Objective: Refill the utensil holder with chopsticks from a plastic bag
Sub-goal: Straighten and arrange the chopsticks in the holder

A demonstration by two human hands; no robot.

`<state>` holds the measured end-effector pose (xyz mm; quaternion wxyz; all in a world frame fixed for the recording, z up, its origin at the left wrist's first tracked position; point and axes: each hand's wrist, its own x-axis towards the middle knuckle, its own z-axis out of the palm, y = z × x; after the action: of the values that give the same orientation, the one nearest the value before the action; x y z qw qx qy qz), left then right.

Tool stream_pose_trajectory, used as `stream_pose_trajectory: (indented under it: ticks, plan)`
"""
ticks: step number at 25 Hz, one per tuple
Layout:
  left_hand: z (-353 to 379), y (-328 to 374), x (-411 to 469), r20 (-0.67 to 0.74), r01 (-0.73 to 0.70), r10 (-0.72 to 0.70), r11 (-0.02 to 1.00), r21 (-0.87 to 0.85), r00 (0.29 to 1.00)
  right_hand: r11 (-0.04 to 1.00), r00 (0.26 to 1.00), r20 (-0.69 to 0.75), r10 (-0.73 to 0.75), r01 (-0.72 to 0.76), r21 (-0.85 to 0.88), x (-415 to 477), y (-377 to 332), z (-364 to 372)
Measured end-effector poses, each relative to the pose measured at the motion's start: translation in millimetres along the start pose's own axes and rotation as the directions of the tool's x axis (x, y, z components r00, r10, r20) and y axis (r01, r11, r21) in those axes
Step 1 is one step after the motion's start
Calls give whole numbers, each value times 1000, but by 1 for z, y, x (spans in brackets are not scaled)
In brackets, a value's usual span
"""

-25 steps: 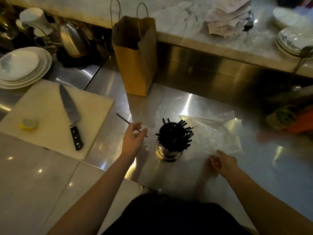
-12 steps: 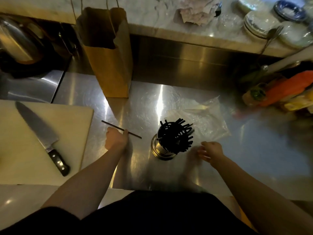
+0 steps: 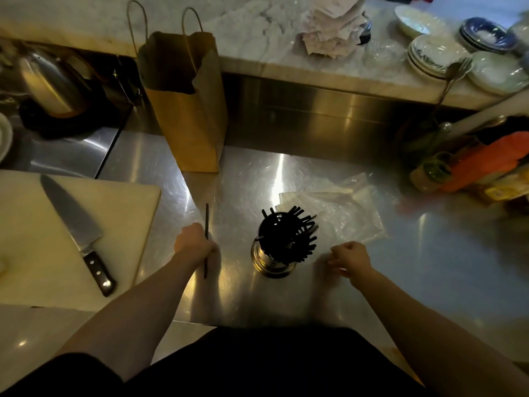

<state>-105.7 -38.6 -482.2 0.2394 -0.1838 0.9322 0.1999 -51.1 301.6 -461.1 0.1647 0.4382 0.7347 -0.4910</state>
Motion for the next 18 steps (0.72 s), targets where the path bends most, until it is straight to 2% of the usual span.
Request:
stream_pose_trajectory:
  ticks: [2,4,7,9,12,16,18]
  plan:
    - [4,0,-8,3,-37,37,999,-35,999,999,1000,15,-19,20,-28,1,-2,-2]
    - [0,4,-21,-99,-112,94,975,-190,991,999,998,50,-39,40,-32,3,-4,-5]
    - [-29,24,-58,-318,-269,117,829,-490,941,996,992,102,-73,66,67,1,-9,-9]
    - [-55,44,-92,-435,-388,136,726,-568,890,983,982,136,-128,107,150,-6,-14,-13]
    - [-82,71,-138,-558,-495,138,663,-562,818,950,952,177,-249,204,236,-23,-29,-20]
    - [-88,97,-177,-636,-564,193,691,-453,747,889,880,216,-423,357,287,-42,-50,-36]
    - [-79,107,-185,-614,-579,262,711,-398,745,856,838,232,-494,423,296,-49,-58,-45]
